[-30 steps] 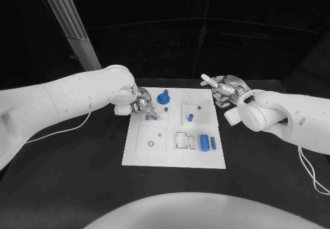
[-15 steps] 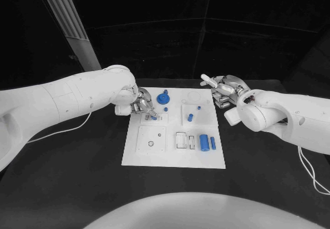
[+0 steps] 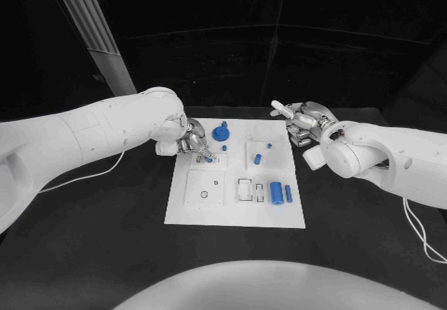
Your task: Assemble the parts on the task board
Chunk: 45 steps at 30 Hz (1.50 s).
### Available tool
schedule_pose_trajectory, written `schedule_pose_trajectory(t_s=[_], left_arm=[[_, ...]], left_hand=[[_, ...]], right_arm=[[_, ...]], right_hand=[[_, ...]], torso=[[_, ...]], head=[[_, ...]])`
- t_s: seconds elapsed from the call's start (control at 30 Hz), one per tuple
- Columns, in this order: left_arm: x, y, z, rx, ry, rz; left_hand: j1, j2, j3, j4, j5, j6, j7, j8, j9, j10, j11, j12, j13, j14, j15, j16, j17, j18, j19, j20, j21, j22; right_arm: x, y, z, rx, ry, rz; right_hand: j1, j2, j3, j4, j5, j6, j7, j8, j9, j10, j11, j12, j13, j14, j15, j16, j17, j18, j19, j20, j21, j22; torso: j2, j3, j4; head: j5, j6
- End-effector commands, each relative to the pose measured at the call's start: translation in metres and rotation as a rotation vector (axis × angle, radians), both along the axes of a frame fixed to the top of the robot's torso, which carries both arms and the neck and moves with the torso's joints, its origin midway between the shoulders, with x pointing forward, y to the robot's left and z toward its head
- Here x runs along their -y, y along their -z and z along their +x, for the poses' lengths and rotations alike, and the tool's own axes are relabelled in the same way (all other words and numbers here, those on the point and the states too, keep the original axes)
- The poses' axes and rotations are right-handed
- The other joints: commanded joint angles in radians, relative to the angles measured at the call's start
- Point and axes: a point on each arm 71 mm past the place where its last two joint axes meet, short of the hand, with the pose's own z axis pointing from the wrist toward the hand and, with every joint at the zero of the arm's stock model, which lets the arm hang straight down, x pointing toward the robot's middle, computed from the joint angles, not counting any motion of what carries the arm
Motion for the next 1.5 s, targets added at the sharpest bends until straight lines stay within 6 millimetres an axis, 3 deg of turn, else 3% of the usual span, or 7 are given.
schedule_pose_trajectory(t_s=[0.03, 0.43, 0.6, 1.0, 1.23, 1.4, 1.5], left_arm=[[-0.0019, 0.0032, -0.0018, -0.023, 0.005, 0.023], [0.0006, 0.0049, -0.0029, -0.031, 0.012, 0.029], [0.0005, 0.0052, -0.0029, -0.031, 0.011, 0.030], [0.0005, 0.0065, -0.0037, -0.035, 0.009, 0.036], [0.0002, 0.0076, -0.0041, -0.034, 0.001, 0.046], [-0.0007, 0.0078, -0.0036, -0.021, -0.017, 0.050], [-0.0011, 0.0075, -0.0031, -0.006, -0.026, 0.052]], left_hand=[[-0.002, -0.001, 0.008, -0.003, -0.003, 0.010, -0.007, 0.002, 0.020, 0.102, -0.002, 0.002, 0.261, 0.106, -0.004, 0.003, 0.263, -0.007, 0.105, -0.007, 0.004, 0.263], [-0.007, -0.004, 0.011, 0.001, -0.020, 0.009, -0.007, 0.000, 0.023, 0.102, -0.002, 0.002, 0.261, 0.106, -0.004, 0.003, 0.263, -0.007, 0.105, -0.006, 0.004, 0.263], [-0.017, -0.005, 0.010, 0.009, -0.101, 0.008, -0.007, -0.006, 0.030, 0.102, -0.001, 0.002, 0.261, 0.106, -0.004, 0.003, 0.263, -0.007, 0.105, -0.006, 0.004, 0.263], [-0.039, -0.017, -0.014, 0.018, -0.208, 0.015, -0.008, -0.019, 0.036, 0.102, -0.002, 0.002, 0.261, 0.106, -0.005, 0.003, 0.263, -0.007, 0.105, -0.007, 0.004, 0.263], [-0.093, -0.036, -0.068, 0.022, -0.331, 0.028, -0.004, -0.035, 0.036, 0.102, 0.001, 0.002, 0.261, 0.106, -0.002, 0.003, 0.263, -0.007, 0.105, -0.006, 0.004, 0.263], [-0.214, -0.048, -0.151, 0.023, -0.416, 0.036, 0.003, -0.048, 0.034, 0.102, 0.007, 0.002, 0.261, 0.106, 0.008, 0.003, 0.263, -0.007, 0.105, 0.000, 0.004, 0.263], [-0.279, -0.047, -0.203, 0.023, -0.510, 0.041, 0.001, -0.050, 0.039, 0.102, 0.006, 0.002, 0.261, 0.106, 0.010, 0.003, 0.263, -0.007, 0.105, 0.004, 0.004, 0.263]], right_arm=[[-0.0010, -0.0012, -0.0002, 0.002, -0.008, 0.005], [-0.0011, -0.0012, -0.0004, 0.001, -0.009, 0.006], [-0.0012, -0.0012, -0.0005, 0.001, -0.009, 0.006], [-0.0020, -0.0012, -0.0004, 0.000, -0.011, 0.008], [-0.0021, -0.0012, -0.0004, 0.000, -0.012, 0.009], [-0.0014, -0.0012, -0.0006, 0.000, -0.011, 0.009], [-0.0009, -0.0012, -0.0006, -0.001, -0.010, 0.008]], right_hand=[[0.000, 0.012, -0.005, -0.001, -0.005, -0.009, 0.090, 0.005, -0.001, -0.008, 0.002, -0.006, -0.001, 0.106, 0.005, 0.002, 0.263, -0.007, 0.106, 0.005, 0.003, 0.263], [0.000, 0.012, -0.005, -0.001, -0.005, -0.009, 0.090, 0.005, -0.001, -0.008, 0.002, -0.006, -0.001, 0.106, 0.005, 0.002, 0.263, -0.007, 0.106, 0.005, 0.003, 0.263], [0.000, 0.012, -0.005, -0.001, -0.005, -0.009, 0.090, 0.005, -0.001, -0.008, 0.002, -0.006, -0.001, 0.106, 0.005, 0.002, 0.263, -0.007, 0.106, 0.005, 0.003, 0.263], [0.000, 0.012, -0.005, -0.001, -0.005, -0.009, 0.090, 0.005, -0.001, -0.008, 0.002, -0.006, -0.001, 0.106, 0.005, 0.002, 0.263, -0.007, 0.106, 0.005, 0.003, 0.263], [0.000, 0.012, -0.005, -0.001, -0.005, -0.009, 0.090, 0.005, -0.001, -0.008, 0.002, -0.006, -0.001, 0.106, 0.005, 0.002, 0.263, -0.007, 0.106, 0.005, 0.003, 0.263], [0.000, 0.012, -0.005, -0.001, -0.005, -0.009, 0.090, 0.005, -0.001, -0.008, 0.002, -0.006, -0.001, 0.106, 0.005, 0.002, 0.263, -0.007, 0.106, 0.005, 0.003, 0.263], [0.000, 0.012, -0.005, -0.001, -0.005, -0.009, 0.090, 0.005, -0.001, -0.008, 0.002, -0.006, -0.001, 0.106, 0.005, 0.002, 0.263, -0.007, 0.106, 0.005, 0.003, 0.263]], torso=[[-0.001, 0.0002, -0.0005], [0.000, 0.0000, -0.0002], [0.000, 0.0005, -0.0005], [0.000, -0.0001, -0.0003], [0.000, 0.0001, 0.0001], [0.000, 0.0001, 0.0003], [0.000, 0.0000, 0.0006]], head=[[0.000, 0.000], [-0.003, 0.000], [-0.002, 0.000], [-0.003, 0.000], [-0.003, 0.000], [-0.004, 0.000], [-0.004, 0.000]])
